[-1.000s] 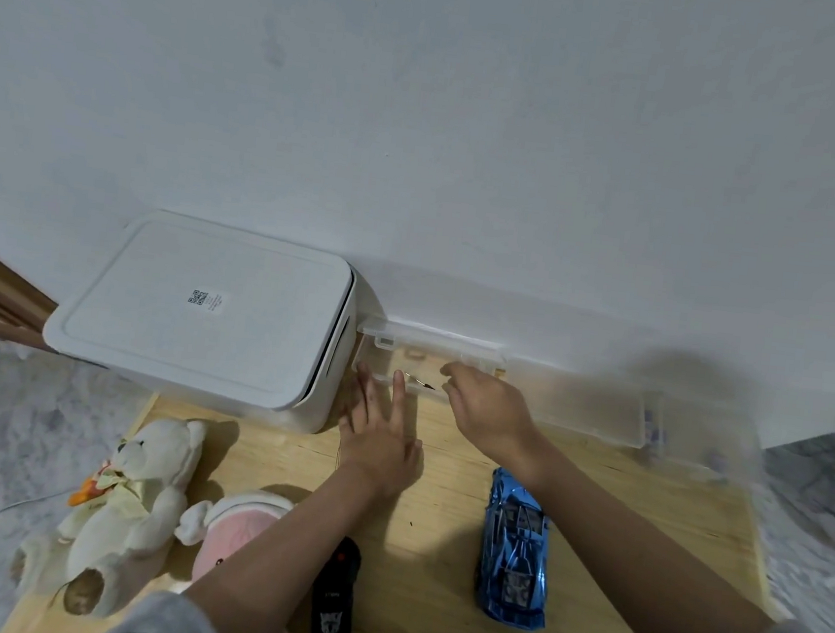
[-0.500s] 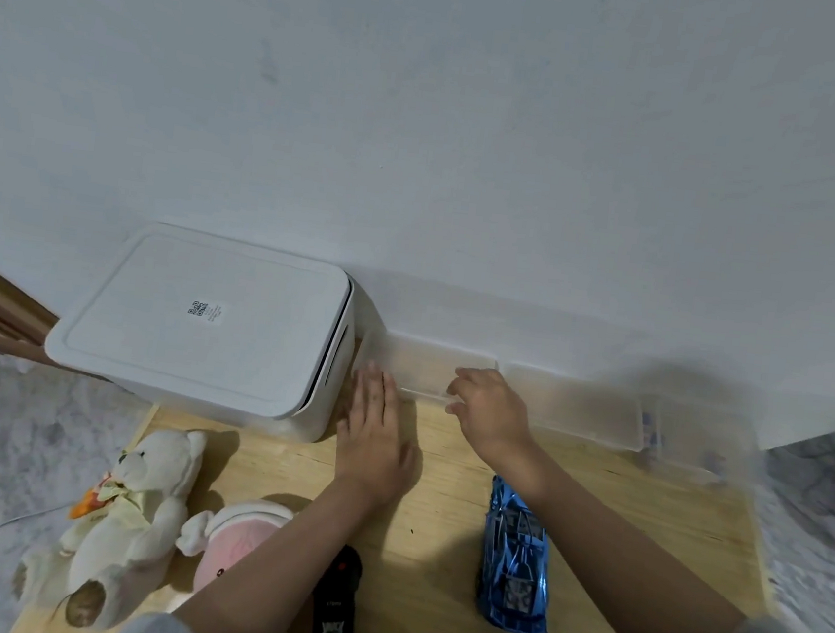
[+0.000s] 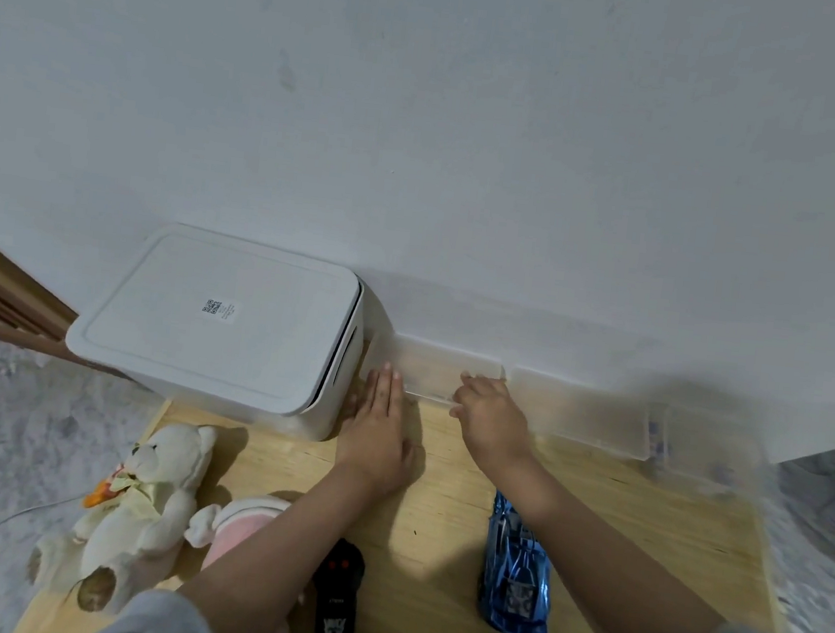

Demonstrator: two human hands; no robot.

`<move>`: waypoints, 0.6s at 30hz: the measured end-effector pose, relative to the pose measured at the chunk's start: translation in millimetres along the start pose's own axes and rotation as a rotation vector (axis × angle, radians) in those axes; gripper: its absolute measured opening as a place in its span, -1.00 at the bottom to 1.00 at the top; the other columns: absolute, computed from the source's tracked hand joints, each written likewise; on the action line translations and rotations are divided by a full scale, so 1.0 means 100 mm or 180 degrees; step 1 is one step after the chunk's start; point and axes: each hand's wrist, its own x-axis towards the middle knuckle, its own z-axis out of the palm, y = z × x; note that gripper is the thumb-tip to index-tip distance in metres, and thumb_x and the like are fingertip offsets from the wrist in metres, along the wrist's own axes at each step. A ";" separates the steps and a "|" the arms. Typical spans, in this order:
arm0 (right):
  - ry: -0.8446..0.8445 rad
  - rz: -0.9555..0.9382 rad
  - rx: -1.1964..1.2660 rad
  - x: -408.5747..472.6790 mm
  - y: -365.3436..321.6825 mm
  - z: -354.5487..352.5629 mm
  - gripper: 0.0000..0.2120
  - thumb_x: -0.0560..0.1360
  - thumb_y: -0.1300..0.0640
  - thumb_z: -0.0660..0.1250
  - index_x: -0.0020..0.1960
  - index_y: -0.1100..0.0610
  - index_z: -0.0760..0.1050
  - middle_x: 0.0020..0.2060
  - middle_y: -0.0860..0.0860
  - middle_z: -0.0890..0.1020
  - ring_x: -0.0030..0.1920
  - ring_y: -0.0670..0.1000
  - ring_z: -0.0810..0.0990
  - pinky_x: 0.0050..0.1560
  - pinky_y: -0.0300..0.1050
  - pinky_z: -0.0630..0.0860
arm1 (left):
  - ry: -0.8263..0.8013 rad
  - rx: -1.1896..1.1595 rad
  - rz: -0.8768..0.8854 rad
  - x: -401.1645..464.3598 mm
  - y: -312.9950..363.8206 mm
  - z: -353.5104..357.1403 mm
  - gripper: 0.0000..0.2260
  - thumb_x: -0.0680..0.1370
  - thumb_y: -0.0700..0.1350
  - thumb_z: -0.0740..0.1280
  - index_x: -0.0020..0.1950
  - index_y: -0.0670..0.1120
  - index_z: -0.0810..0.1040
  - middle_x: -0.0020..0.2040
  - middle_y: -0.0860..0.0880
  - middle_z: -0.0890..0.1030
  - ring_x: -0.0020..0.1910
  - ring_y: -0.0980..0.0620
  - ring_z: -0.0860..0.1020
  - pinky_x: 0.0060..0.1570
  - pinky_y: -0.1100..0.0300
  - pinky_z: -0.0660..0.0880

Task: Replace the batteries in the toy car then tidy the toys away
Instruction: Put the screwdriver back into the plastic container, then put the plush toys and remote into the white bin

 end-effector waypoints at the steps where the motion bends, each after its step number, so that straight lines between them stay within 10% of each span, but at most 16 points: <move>1: -0.0067 -0.0017 -0.0051 0.00 -0.01 -0.03 -0.76 0.58 0.19 0.23 0.20 0.21 0.51 0.40 0.09 0.40 0.42 0.10 0.29 0.30 0.00 0.37 | -0.0061 0.0035 -0.0026 0.00 0.02 -0.05 -0.19 0.53 0.06 0.17 0.51 -0.21 -0.31 0.54 -0.13 -0.29 0.53 -0.06 -0.24 0.50 0.02 -0.05; 6: -0.0126 0.0104 0.0180 -0.07 -0.08 -0.24 -0.71 0.55 0.17 0.27 0.27 0.16 0.50 0.42 0.05 0.37 0.41 0.05 0.32 0.32 -0.03 0.36 | 0.0157 -0.0367 0.0093 -0.21 0.21 -0.40 -0.22 0.54 -0.08 0.22 0.52 -0.22 -0.28 0.56 -0.18 -0.19 0.54 -0.11 -0.05 0.48 0.02 0.00; 11: 0.0835 0.0423 0.1177 -0.17 -0.48 -0.52 -0.75 0.52 0.16 0.29 0.18 0.15 0.56 0.14 0.05 0.61 0.18 0.04 0.55 0.21 -0.12 0.43 | 0.2318 -0.1108 0.0671 -0.60 0.12 -0.86 -0.56 0.48 -0.15 0.20 0.34 -0.24 0.44 0.24 -0.21 0.51 0.19 -0.16 0.51 0.12 0.05 0.51; 15: 0.1032 0.0533 0.1916 -0.23 -1.21 -0.62 -0.78 0.53 0.15 0.29 0.14 0.17 0.57 0.05 0.04 0.64 0.05 0.00 0.60 0.00 -0.25 0.44 | 0.3080 -0.1146 0.0196 -0.66 -0.58 -1.32 -0.62 0.45 -0.13 0.28 0.23 -0.23 0.51 0.19 -0.25 0.50 0.18 -0.21 0.47 0.14 -0.03 0.46; 18: 0.1036 0.0730 0.1987 -0.20 -1.74 -0.54 -0.72 0.52 0.13 0.31 0.17 0.25 0.52 0.08 0.13 0.60 0.11 0.08 0.56 0.03 -0.18 0.42 | 0.2715 -0.1102 -0.0602 -0.65 -1.23 -1.59 -0.54 0.48 -0.06 0.26 0.32 -0.25 0.43 0.28 -0.32 0.42 0.28 -0.29 0.39 0.28 -0.16 0.32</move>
